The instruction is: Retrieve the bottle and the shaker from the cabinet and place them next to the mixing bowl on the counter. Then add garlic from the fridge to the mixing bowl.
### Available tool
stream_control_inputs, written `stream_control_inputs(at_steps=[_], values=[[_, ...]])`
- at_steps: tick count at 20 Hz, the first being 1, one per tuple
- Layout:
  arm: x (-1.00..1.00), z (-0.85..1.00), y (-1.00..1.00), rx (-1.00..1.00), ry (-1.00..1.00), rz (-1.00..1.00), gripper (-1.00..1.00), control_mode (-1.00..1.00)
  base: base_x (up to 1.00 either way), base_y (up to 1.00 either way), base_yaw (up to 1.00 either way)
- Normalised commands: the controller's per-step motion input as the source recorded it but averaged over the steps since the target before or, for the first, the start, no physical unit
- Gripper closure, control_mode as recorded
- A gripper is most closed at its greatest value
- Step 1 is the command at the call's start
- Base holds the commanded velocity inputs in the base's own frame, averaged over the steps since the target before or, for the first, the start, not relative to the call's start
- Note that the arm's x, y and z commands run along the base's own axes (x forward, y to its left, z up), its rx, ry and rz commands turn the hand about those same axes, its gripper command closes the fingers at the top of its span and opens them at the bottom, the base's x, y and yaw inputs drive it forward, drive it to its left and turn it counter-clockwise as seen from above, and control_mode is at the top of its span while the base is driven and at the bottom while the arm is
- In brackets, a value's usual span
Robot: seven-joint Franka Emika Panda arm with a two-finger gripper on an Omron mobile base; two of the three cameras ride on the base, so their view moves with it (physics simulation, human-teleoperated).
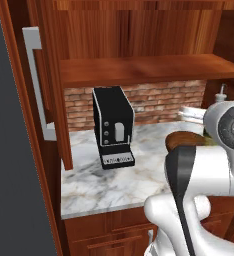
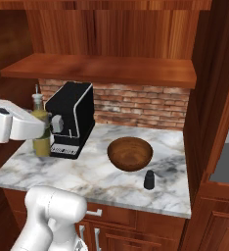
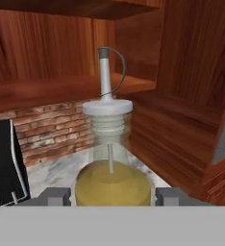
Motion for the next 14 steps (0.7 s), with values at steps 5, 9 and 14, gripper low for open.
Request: stream_control_inputs(at_steps=[5, 9, 14], values=[[-0.08, -0.53, 0.24, -0.01, 0.0, 0.0, 1.0, -1.0, 0.0, 0.0, 0.0], [0.18, -0.38, 0.07, -0.02, 0.0, 0.0, 1.0, -1.0, 0.0, 0.0, 0.0], [0.27, -0.32, -0.01, 0.0, 0.0, 0.0, 1.0, -1.0, 0.0, 0.0, 0.0]])
